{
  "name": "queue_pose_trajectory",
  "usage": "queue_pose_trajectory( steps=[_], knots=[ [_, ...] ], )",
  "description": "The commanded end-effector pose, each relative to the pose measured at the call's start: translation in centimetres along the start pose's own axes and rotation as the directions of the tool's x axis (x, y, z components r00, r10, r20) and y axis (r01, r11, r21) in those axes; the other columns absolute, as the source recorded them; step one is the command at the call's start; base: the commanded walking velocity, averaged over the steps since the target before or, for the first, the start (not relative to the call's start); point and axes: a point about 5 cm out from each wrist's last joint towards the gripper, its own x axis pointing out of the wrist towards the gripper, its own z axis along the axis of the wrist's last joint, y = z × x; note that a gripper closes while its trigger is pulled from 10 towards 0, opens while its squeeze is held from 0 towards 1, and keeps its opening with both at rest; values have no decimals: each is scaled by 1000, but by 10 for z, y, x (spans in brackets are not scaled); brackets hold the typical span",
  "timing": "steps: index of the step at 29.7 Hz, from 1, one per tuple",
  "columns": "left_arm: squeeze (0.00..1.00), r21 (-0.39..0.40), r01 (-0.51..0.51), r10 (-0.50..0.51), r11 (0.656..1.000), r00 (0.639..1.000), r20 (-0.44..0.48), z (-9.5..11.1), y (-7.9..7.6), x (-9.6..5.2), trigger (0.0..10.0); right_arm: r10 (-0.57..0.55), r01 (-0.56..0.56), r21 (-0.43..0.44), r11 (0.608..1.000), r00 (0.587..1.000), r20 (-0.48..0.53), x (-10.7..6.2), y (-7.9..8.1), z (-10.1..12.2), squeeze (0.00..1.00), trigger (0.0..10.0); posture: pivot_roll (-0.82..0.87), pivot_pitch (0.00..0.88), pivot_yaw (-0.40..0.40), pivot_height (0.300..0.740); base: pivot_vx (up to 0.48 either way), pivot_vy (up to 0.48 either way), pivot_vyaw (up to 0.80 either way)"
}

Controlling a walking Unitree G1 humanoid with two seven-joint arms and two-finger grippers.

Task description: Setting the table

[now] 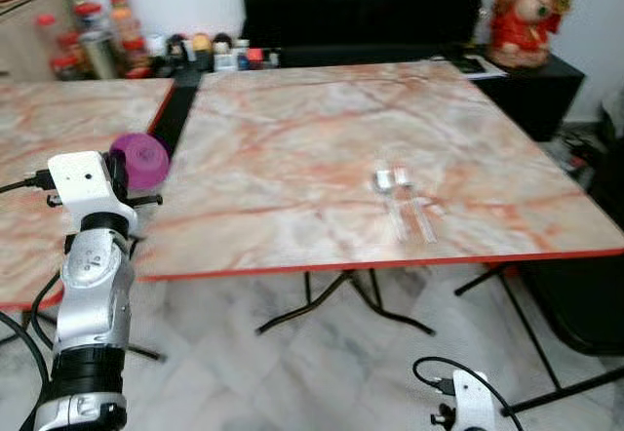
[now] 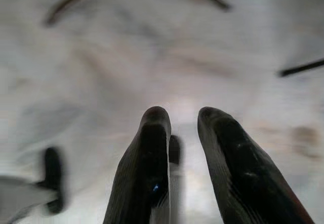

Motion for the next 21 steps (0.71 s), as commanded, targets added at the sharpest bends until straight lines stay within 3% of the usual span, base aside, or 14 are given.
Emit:
queue_pose_trajectory(
  steps=[1,4,12,21],
  knots=[
    [0,13,11,-12,1000,999,44,11,-5,3,10000,-16,16,-8,1000,1000,11,0,-7,3,0,10000,78,0,4,740,0,480,0],
    [0,16,3,-4,1000,999,39,10,-4,1,10000,-13,14,-42,999,1000,20,0,-7,4,0,10000,80,0,4,740,0,480,0],
    [0,17,2,-3,1000,999,36,9,-3,0,10000,-16,17,-39,999,1000,17,0,-7,4,0,10000,81,0,3,740,0,480,773],
    [0,6,7,-7,1000,1000,30,8,-9,1,10000,-21,21,-18,1000,1000,20,0,-8,5,0,10000,79,0,0,740,0,480,0]
  ],
)
